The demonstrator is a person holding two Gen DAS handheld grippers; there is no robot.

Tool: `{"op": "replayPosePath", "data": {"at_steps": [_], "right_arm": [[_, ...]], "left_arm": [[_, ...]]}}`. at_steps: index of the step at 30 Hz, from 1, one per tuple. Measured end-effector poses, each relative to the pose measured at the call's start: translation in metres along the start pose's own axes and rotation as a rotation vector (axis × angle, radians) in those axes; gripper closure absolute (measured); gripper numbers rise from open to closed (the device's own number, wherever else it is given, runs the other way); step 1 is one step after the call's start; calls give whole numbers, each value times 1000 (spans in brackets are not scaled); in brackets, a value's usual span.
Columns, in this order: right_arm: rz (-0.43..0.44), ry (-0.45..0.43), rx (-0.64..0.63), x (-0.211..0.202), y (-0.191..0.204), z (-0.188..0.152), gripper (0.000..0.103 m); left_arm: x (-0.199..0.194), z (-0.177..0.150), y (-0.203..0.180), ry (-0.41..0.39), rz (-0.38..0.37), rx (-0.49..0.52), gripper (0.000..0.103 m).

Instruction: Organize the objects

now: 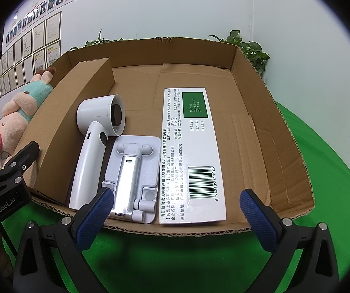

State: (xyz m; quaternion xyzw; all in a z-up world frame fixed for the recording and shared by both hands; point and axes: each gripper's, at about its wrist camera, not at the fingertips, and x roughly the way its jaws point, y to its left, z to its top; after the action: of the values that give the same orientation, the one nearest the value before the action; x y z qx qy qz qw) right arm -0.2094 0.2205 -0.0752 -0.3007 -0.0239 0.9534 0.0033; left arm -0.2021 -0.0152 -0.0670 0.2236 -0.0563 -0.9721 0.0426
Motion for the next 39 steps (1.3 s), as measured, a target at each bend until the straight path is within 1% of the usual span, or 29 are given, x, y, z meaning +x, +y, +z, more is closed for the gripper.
{"op": "replayPosePath", "data": {"at_steps": [39], "right_arm": [[0, 1, 0, 1, 0, 0, 0]], "left_arm": [[-1, -2, 2, -2, -3, -3, 0]]}}
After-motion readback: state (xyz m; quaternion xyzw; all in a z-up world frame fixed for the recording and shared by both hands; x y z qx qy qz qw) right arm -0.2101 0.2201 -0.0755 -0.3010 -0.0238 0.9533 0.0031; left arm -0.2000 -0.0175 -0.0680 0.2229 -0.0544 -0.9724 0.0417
